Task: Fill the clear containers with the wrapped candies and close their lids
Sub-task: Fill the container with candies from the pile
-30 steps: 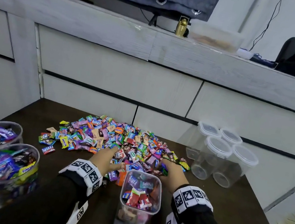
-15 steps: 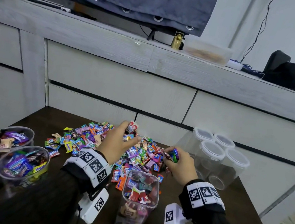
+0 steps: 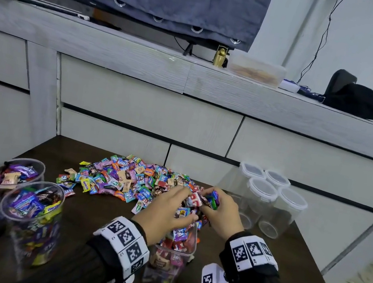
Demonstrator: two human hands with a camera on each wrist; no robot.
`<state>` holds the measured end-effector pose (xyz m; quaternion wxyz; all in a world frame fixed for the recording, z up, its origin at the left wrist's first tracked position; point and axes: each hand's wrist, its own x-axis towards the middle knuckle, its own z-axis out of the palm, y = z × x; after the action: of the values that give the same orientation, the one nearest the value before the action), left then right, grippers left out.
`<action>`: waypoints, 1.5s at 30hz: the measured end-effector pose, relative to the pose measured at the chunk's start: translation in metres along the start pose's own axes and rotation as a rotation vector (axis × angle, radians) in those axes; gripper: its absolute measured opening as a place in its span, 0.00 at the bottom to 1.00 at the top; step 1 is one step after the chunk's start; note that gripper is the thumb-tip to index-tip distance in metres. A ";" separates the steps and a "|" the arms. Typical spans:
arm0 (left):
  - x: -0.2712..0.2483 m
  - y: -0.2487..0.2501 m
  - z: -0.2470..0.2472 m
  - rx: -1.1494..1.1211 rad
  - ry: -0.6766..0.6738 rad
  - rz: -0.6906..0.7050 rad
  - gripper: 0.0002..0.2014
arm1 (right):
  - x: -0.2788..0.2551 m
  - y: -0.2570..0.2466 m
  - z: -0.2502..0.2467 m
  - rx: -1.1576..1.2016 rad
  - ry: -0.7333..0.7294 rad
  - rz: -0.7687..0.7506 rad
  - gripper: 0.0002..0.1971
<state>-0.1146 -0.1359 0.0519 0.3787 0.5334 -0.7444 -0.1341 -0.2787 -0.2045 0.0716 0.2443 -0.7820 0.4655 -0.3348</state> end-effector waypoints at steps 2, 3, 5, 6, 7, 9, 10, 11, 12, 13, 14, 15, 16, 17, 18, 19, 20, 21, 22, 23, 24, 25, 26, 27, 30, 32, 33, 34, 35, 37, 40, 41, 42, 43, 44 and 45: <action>0.000 0.001 -0.001 0.064 -0.036 0.030 0.22 | -0.001 0.002 0.000 0.002 0.005 0.001 0.11; -0.001 0.002 -0.001 0.092 -0.059 0.040 0.21 | -0.001 0.003 0.000 0.003 0.007 0.003 0.10; -0.002 0.003 -0.002 0.126 -0.103 0.065 0.20 | -0.001 0.004 0.000 0.004 0.012 0.002 0.10; -0.003 0.004 -0.002 0.137 -0.126 0.073 0.20 | -0.001 0.005 -0.001 0.004 0.013 -0.001 0.10; -0.004 0.005 -0.003 0.142 -0.145 0.080 0.19 | -0.001 0.005 -0.001 0.005 0.012 -0.003 0.10; -0.006 0.007 -0.005 0.149 -0.172 0.081 0.16 | 0.000 0.006 -0.002 0.011 0.011 0.000 0.09; -0.007 0.008 -0.005 0.154 -0.180 0.078 0.15 | 0.000 0.005 -0.002 0.013 0.013 0.003 0.09; -0.007 0.009 -0.006 0.161 -0.189 0.077 0.14 | 0.000 0.005 -0.003 0.013 0.015 0.003 0.09; -0.008 0.010 -0.006 0.170 -0.197 0.081 0.12 | 0.000 0.005 -0.003 0.010 0.015 0.002 0.10; -0.008 0.011 -0.006 0.181 -0.206 0.087 0.09 | -0.001 0.005 -0.003 0.006 0.013 -0.001 0.10; -0.008 0.012 -0.006 0.191 -0.216 0.093 0.08 | -0.001 0.005 -0.004 0.003 0.012 -0.003 0.10; -0.007 0.013 -0.006 0.197 -0.225 0.100 0.08 | -0.001 0.006 -0.004 0.002 0.012 -0.003 0.10; -0.007 0.013 -0.006 0.201 -0.234 0.107 0.09 | -0.002 0.006 -0.004 0.003 0.012 -0.002 0.10; -0.007 0.013 -0.007 0.207 -0.244 0.113 0.09 | -0.002 0.007 -0.004 0.007 0.012 0.000 0.10; -0.007 0.013 -0.007 0.214 -0.253 0.120 0.09 | -0.002 0.007 -0.005 0.011 0.012 0.004 0.10; -0.007 0.013 -0.007 0.218 -0.261 0.126 0.09 | -0.002 0.008 -0.005 0.011 0.011 0.006 0.10; -0.007 0.013 -0.007 0.217 -0.265 0.131 0.10 | -0.002 0.008 -0.006 0.006 0.011 0.005 0.10; -0.008 0.013 -0.006 0.214 -0.266 0.133 0.10 | -0.002 0.008 -0.006 0.001 0.011 0.004 0.10; -0.008 0.013 -0.007 0.210 -0.264 0.136 0.10 | -0.001 0.008 -0.006 -0.003 0.011 0.003 0.10; -0.008 0.013 -0.007 0.209 -0.263 0.139 0.09 | -0.001 0.008 -0.007 -0.008 0.011 0.002 0.10; -0.007 0.013 -0.007 0.212 -0.266 0.141 0.09 | -0.001 0.007 -0.007 -0.016 0.009 -0.001 0.10; -0.007 0.012 -0.007 0.220 -0.275 0.137 0.10 | -0.001 0.007 -0.007 -0.025 0.007 -0.004 0.10; -0.007 0.012 -0.007 0.224 -0.285 0.129 0.12 | -0.002 0.007 -0.008 -0.029 0.005 -0.006 0.10; -0.007 0.011 -0.006 0.223 -0.289 0.120 0.13 | -0.001 0.007 -0.008 -0.030 0.004 -0.007 0.10; -0.009 0.009 -0.004 0.210 -0.268 0.109 0.17 | -0.001 0.006 -0.009 -0.033 -0.001 -0.010 0.10; -0.012 0.008 -0.002 0.205 -0.254 0.110 0.17 | -0.001 0.006 -0.009 -0.040 -0.001 -0.007 0.09; -0.013 0.007 -0.002 0.203 -0.250 0.118 0.15 | -0.001 0.007 -0.009 -0.042 0.001 -0.007 0.09; -0.014 0.008 -0.002 0.201 -0.248 0.127 0.13 | -0.001 0.007 -0.009 -0.044 0.002 -0.008 0.09; -0.015 0.009 -0.002 0.200 -0.249 0.132 0.12 | -0.001 0.008 -0.009 -0.046 0.000 -0.009 0.09; -0.016 0.009 -0.003 0.185 -0.241 0.142 0.12 | -0.002 0.009 -0.010 -0.053 -0.005 -0.009 0.08; -0.017 0.008 -0.003 0.149 -0.200 0.154 0.14 | -0.001 0.010 -0.009 -0.055 -0.010 0.003 0.08; -0.017 0.008 -0.003 0.131 -0.192 0.158 0.13 | -0.002 0.010 -0.009 -0.055 -0.011 0.007 0.08; -0.018 0.009 -0.003 0.111 -0.189 0.163 0.13 | -0.002 0.010 -0.009 -0.055 -0.010 0.009 0.08; -0.019 0.009 -0.004 0.094 -0.193 0.158 0.15 | -0.002 0.010 -0.009 -0.056 -0.008 0.010 0.08; -0.019 0.010 -0.004 0.084 -0.195 0.147 0.17 | -0.002 0.011 -0.010 -0.058 -0.005 0.010 0.08; -0.019 0.010 -0.005 0.077 -0.193 0.136 0.18 | -0.002 0.011 -0.010 -0.059 -0.001 0.011 0.08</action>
<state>-0.1155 -0.1139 0.0529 0.2928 0.4803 -0.8164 -0.1303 -0.2931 -0.2086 0.0702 0.2234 -0.7865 0.4792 -0.3190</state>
